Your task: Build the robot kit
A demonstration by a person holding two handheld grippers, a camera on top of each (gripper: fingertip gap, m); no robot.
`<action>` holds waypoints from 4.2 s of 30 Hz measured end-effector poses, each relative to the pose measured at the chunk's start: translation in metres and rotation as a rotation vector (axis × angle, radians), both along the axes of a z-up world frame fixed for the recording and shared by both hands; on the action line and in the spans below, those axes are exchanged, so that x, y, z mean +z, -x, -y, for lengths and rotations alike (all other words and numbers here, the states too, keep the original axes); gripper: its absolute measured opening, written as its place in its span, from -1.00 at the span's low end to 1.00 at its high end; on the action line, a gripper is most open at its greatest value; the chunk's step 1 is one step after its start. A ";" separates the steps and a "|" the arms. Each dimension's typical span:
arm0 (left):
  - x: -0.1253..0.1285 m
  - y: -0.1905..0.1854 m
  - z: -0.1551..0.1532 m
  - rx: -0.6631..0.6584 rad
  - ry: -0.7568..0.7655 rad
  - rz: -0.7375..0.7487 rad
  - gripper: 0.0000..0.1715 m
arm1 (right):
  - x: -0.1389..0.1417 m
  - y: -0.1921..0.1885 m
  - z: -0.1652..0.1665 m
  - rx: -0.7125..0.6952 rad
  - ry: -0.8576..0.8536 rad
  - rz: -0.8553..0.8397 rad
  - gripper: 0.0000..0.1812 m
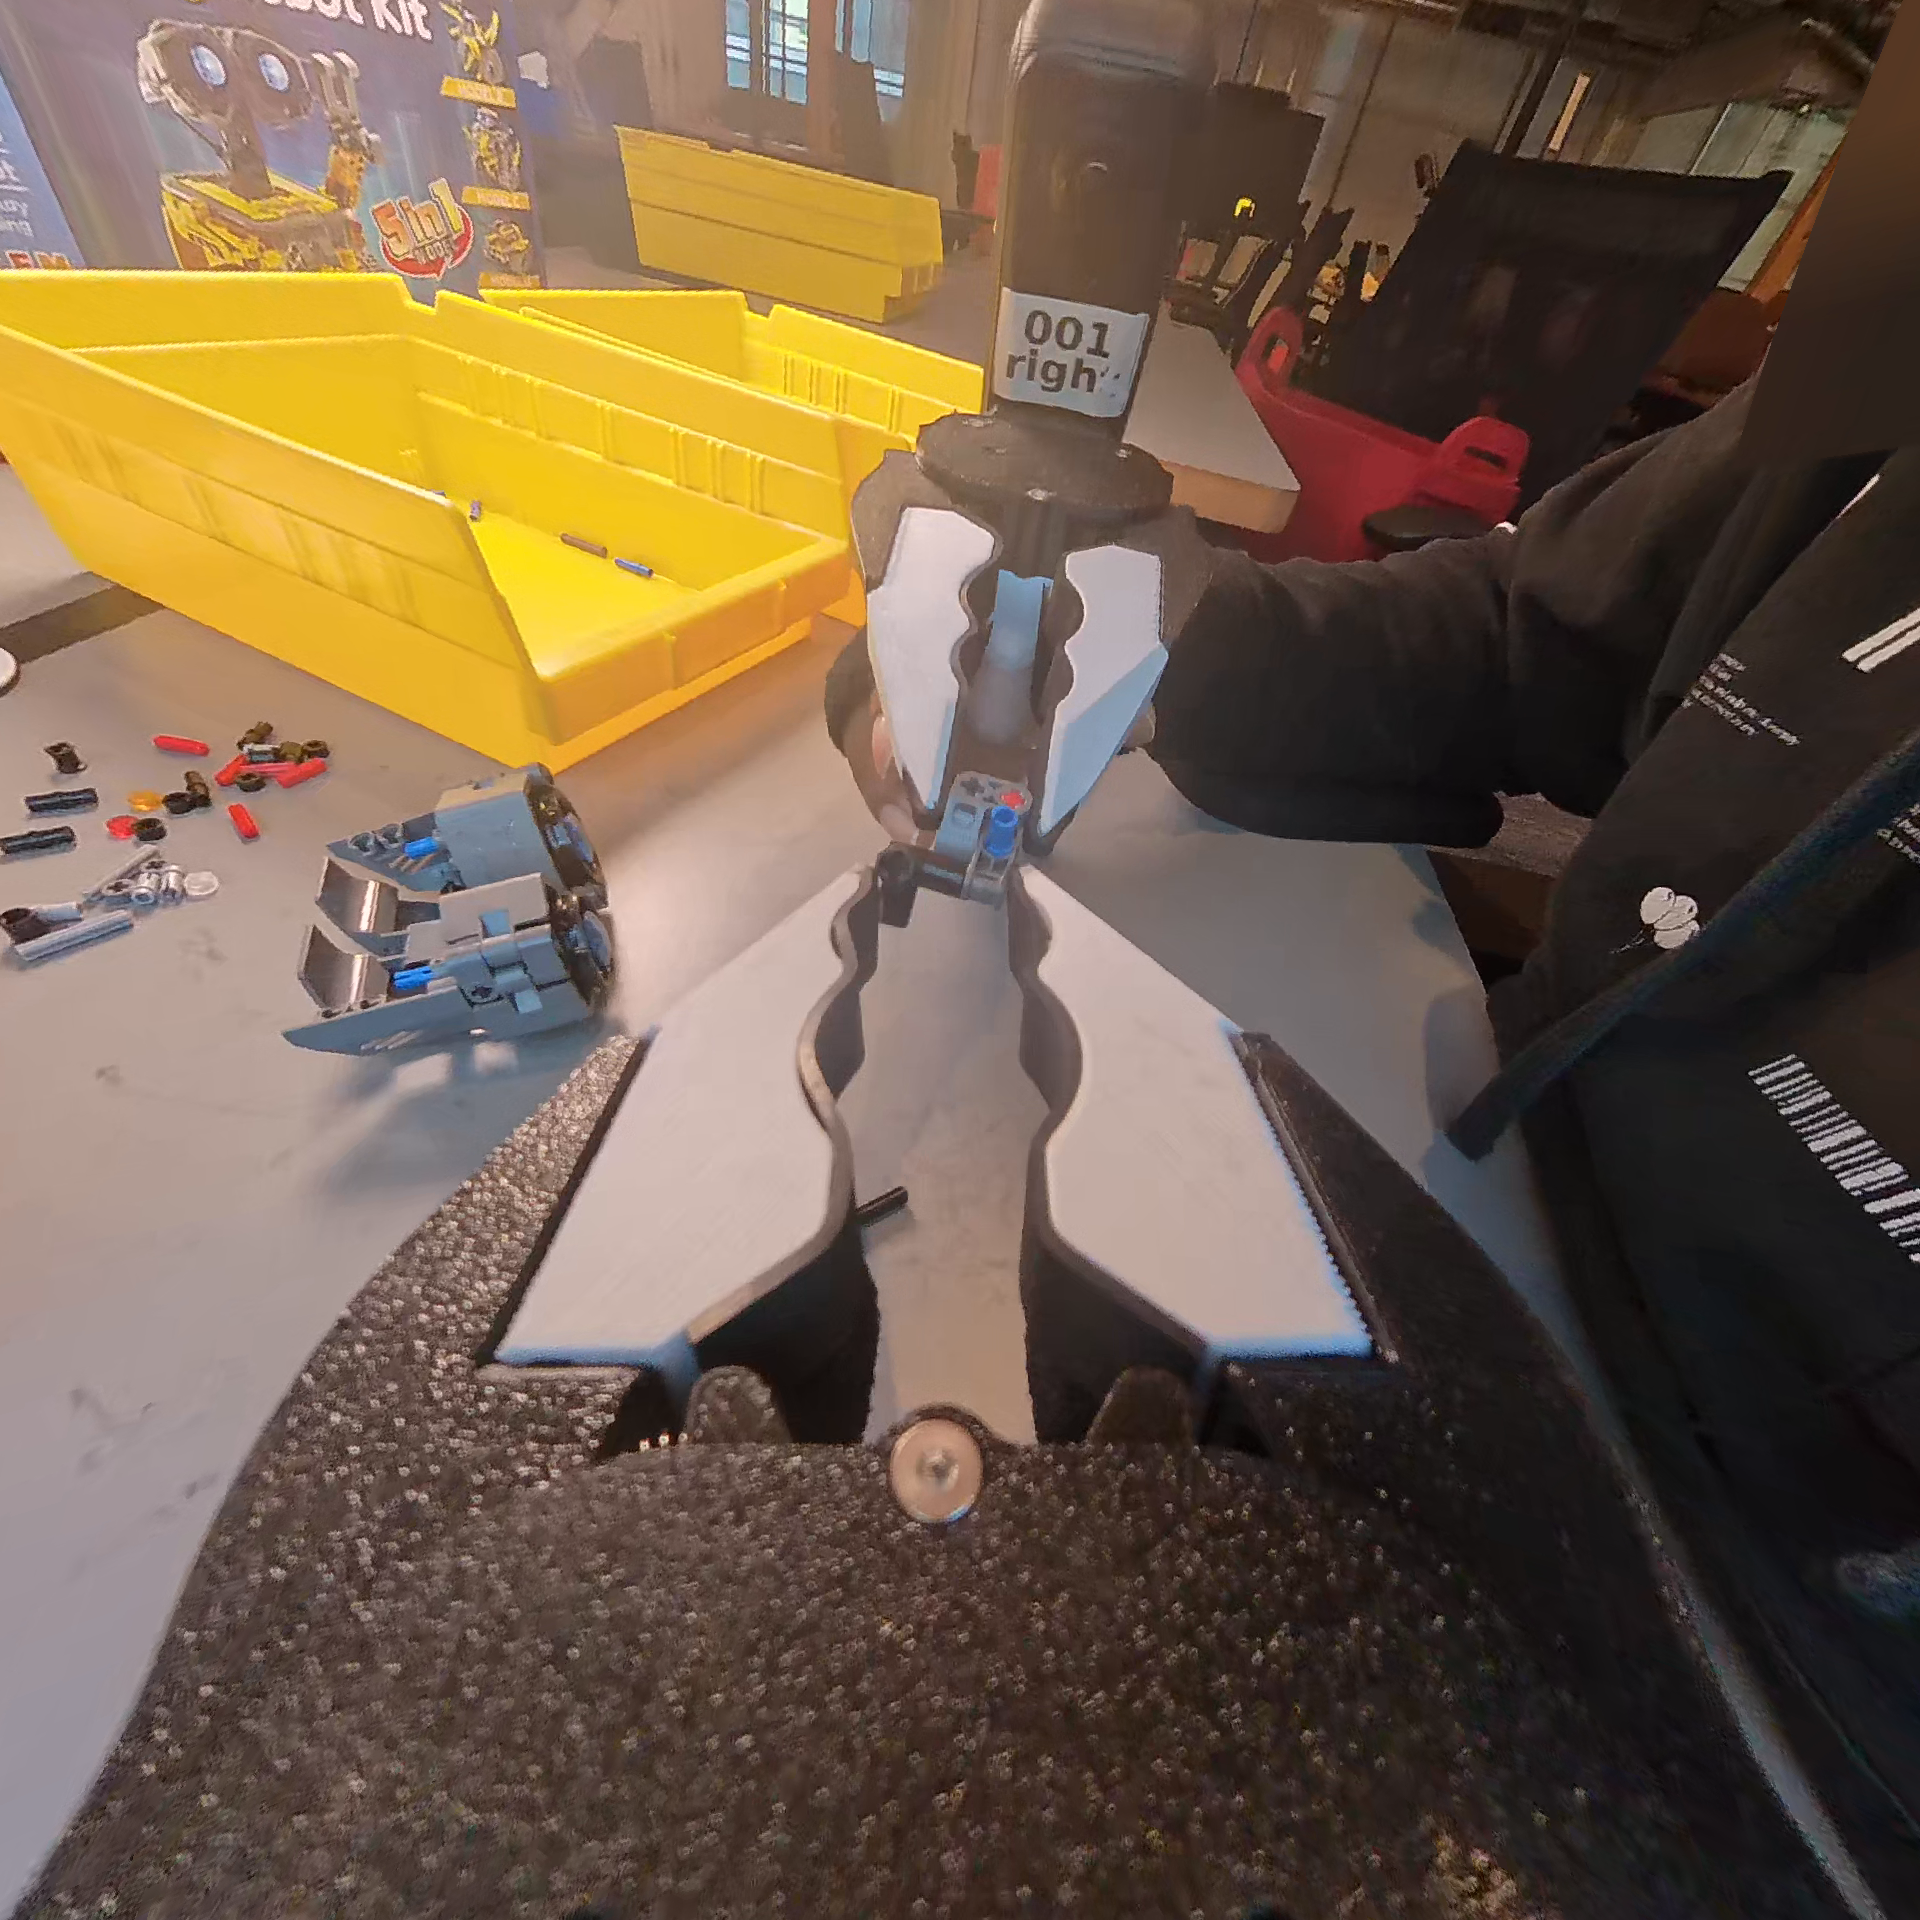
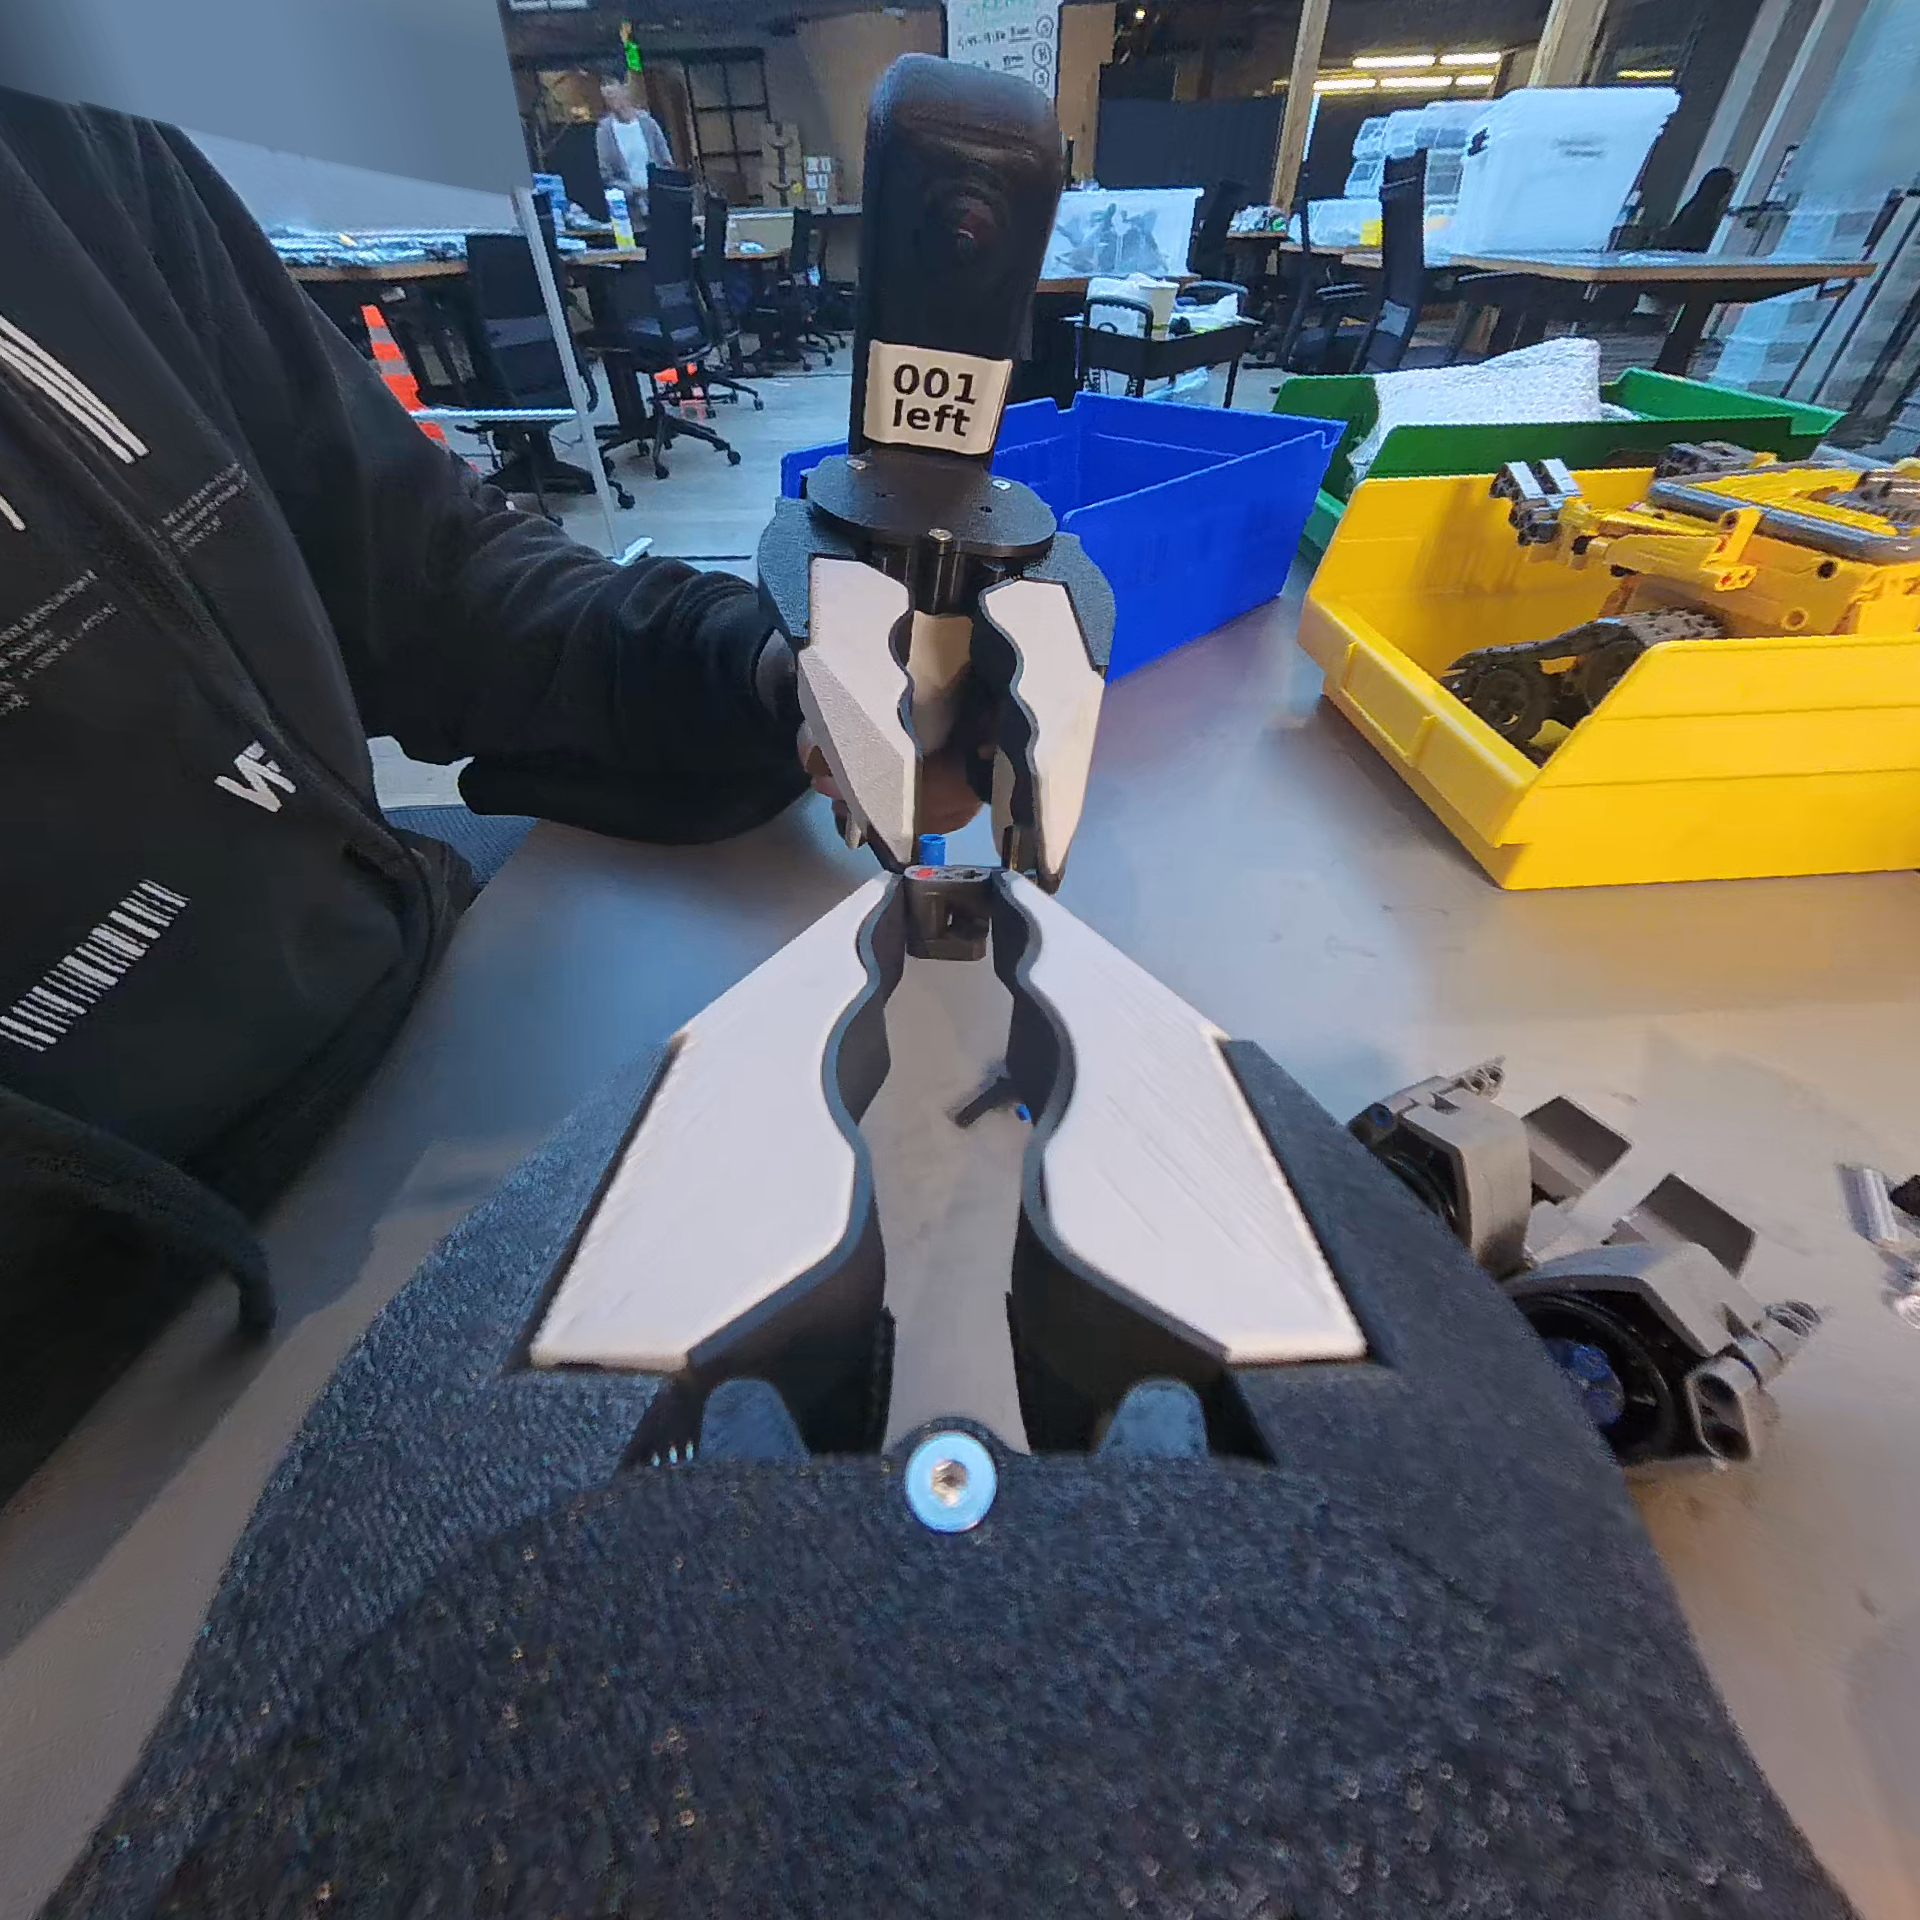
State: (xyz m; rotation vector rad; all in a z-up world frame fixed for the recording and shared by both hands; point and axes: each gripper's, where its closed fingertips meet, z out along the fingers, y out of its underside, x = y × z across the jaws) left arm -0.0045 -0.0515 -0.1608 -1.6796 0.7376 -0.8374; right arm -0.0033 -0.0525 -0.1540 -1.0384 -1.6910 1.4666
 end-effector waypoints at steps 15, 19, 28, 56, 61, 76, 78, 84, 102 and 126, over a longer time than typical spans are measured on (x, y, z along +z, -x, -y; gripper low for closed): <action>-0.019 0.015 -0.018 0.197 -0.198 -0.352 -0.78 | -0.024 0.015 -0.031 -0.197 0.214 0.222 -0.84; -0.027 0.012 -0.017 0.188 -0.244 -0.449 -0.88 | -0.026 0.017 -0.023 -0.153 0.481 0.300 -0.84; -0.010 0.011 -0.014 0.113 0.004 -0.068 -0.93 | -0.006 0.013 -0.026 -0.089 0.551 0.200 -0.77; -0.012 0.007 -0.007 0.003 0.185 0.122 -0.93 | -0.023 -0.001 -0.015 -0.044 0.108 0.230 -0.84; -0.011 0.020 -0.013 0.061 0.181 0.133 -1.00 | -0.025 0.000 -0.025 -0.085 0.135 0.241 -0.84; -0.014 0.001 -0.029 0.114 0.152 0.088 -0.59 | -0.001 0.020 -0.033 -0.153 0.559 0.159 -0.84; -0.013 0.001 -0.027 0.112 0.137 0.075 -0.71 | -0.003 0.020 -0.032 -0.144 0.586 0.167 -0.84; -0.006 0.018 -0.025 0.128 0.133 0.126 -0.88 | -0.010 0.013 -0.031 -0.115 0.482 0.182 -0.84; -0.022 -0.009 0.009 -0.030 -0.284 -0.387 -0.92 | -0.030 -0.013 0.002 0.062 -0.068 0.198 -0.73; -0.032 -0.035 0.035 -0.182 -0.360 -0.472 -0.92 | -0.038 -0.029 0.037 0.292 0.164 0.327 -0.84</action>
